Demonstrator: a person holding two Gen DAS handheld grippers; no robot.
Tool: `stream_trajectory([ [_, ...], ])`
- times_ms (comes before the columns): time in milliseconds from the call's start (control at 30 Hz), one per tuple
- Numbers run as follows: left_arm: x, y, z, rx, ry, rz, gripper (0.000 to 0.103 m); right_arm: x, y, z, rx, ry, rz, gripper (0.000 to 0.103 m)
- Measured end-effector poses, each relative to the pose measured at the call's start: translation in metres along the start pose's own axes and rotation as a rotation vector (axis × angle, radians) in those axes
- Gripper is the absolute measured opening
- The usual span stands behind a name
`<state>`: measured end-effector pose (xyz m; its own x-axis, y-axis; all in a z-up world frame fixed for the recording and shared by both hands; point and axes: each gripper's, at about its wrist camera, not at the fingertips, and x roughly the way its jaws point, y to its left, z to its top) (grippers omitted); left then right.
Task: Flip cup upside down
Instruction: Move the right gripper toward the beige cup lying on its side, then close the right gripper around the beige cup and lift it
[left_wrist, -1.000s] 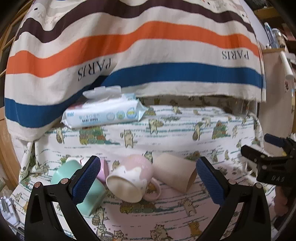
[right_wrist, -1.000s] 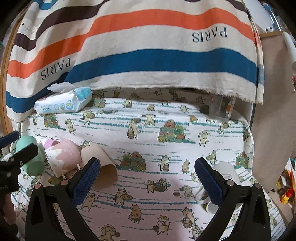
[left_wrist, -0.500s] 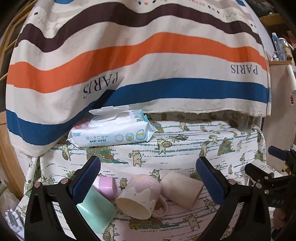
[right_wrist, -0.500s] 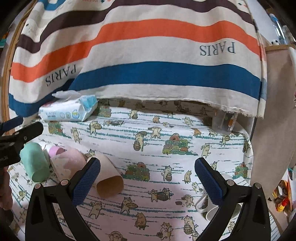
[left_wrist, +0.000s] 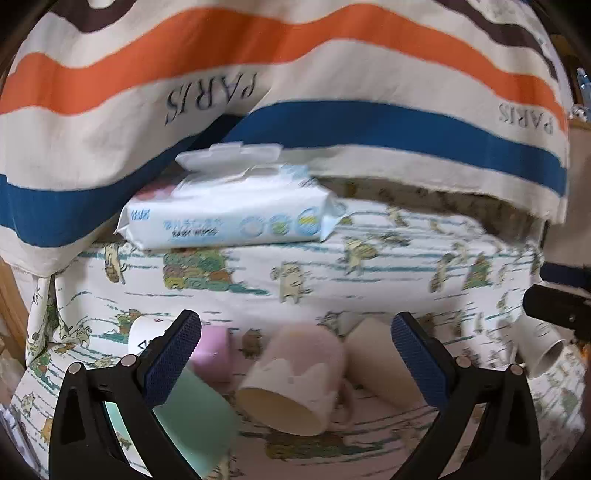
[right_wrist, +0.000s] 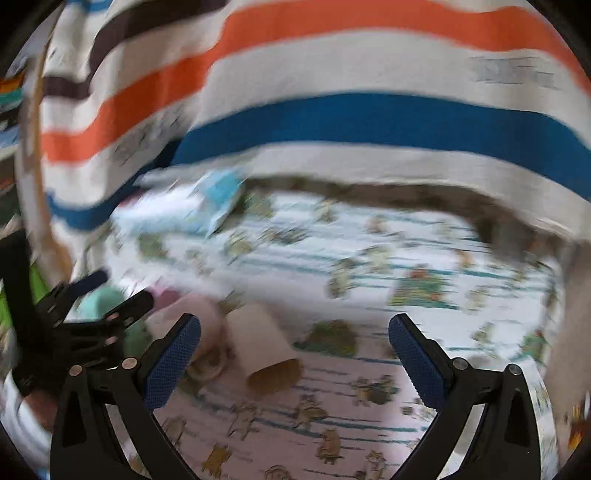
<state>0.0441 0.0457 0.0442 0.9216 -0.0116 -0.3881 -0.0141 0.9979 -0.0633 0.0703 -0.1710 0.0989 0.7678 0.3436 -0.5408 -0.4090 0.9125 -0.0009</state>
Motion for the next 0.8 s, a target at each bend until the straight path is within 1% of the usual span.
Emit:
stream_trajectory([
  [33,0.004,0.004,-0.001,-0.012,0.02,0.008,0.102,0.009,0.003,0.003,-0.016,0.023,0.033,0.102],
  [67,0.009,0.009,-0.002,-0.034,0.043,-0.001,0.102,0.023,0.006,0.007,-0.036,0.061,0.069,0.101],
  [133,0.016,0.019,-0.003,-0.08,0.081,-0.026,0.102,0.043,0.012,0.009,-0.058,0.098,0.093,0.097],
  [233,0.02,0.027,-0.004,-0.099,0.102,-0.01,0.102,0.078,0.021,0.009,-0.096,0.178,0.134,0.092],
  [333,0.019,0.029,-0.003,-0.081,0.104,0.006,0.102,0.109,0.029,0.004,-0.122,0.246,0.15,0.09],
  [400,0.018,0.029,-0.003,-0.077,0.109,0.008,0.102,0.13,0.033,0.0,-0.141,0.29,0.143,0.086],
  [467,0.019,0.029,-0.004,-0.075,0.118,0.004,0.102,0.145,0.034,-0.002,-0.15,0.322,0.146,0.085],
  [667,0.032,0.022,-0.013,-0.072,0.182,-0.002,0.102,0.173,0.03,-0.011,-0.142,0.388,0.159,0.082],
  [700,0.033,0.019,-0.014,-0.054,0.18,0.009,0.102,0.178,0.029,-0.014,-0.139,0.404,0.164,0.08],
  [800,0.034,0.015,-0.016,-0.03,0.178,0.03,0.102,0.189,0.025,-0.022,-0.126,0.438,0.17,0.08],
])
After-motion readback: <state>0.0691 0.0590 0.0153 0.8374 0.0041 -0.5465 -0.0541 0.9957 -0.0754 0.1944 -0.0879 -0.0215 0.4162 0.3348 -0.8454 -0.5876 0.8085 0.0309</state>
